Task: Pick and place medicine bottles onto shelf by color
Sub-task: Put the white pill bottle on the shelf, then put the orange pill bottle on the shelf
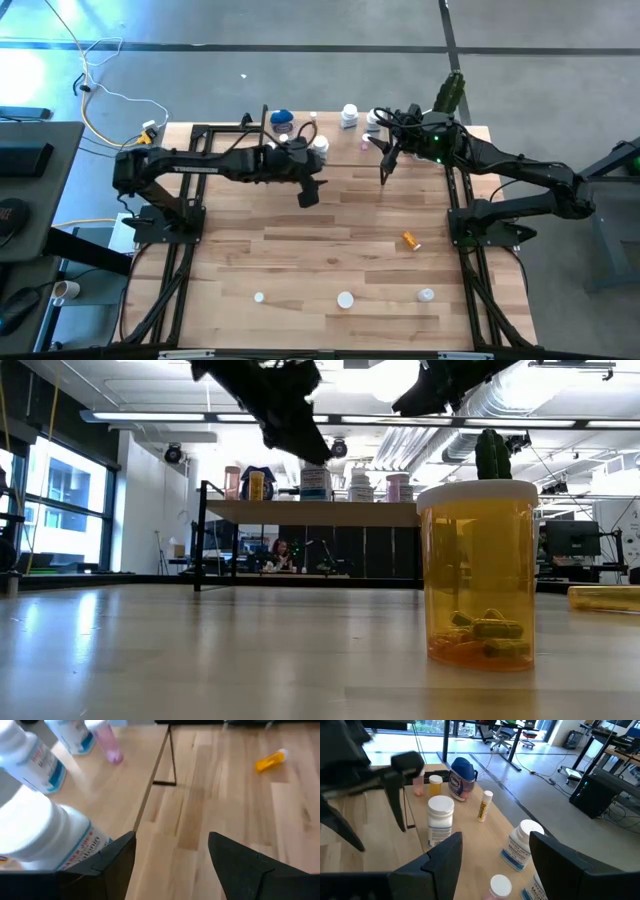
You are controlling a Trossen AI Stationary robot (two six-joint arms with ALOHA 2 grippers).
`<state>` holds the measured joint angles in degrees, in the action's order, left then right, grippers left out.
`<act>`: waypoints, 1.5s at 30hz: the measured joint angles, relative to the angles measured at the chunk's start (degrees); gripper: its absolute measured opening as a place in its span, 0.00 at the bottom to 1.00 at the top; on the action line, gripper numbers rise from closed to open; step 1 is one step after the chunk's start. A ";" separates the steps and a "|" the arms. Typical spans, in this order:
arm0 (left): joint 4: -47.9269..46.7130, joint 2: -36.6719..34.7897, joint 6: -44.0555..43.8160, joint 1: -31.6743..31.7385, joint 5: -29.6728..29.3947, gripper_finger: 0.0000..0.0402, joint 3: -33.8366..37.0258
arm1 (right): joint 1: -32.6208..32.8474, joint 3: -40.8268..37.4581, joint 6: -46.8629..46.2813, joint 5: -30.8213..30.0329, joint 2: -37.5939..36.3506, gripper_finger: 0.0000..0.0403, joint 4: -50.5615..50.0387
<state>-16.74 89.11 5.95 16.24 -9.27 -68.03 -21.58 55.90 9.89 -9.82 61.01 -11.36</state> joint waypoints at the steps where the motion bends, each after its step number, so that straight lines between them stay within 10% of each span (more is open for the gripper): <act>1: 0.33 0.62 -0.26 0.15 -0.39 0.60 0.00 | 0.00 0.00 0.00 0.00 0.00 0.55 0.00; 17: 2.87 4.90 -0.63 0.86 -9.36 0.60 0.02 | 0.00 0.00 -2.23 0.04 0.00 0.55 -0.22; 45: 0.62 -2.61 -1.24 1.59 -2.51 0.60 0.01 | 12.38 0.00 -19.37 -3.43 -0.02 0.55 -0.64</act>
<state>-16.12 86.51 4.70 17.83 -11.78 -68.02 -9.21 55.90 -9.48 -13.26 60.99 -11.99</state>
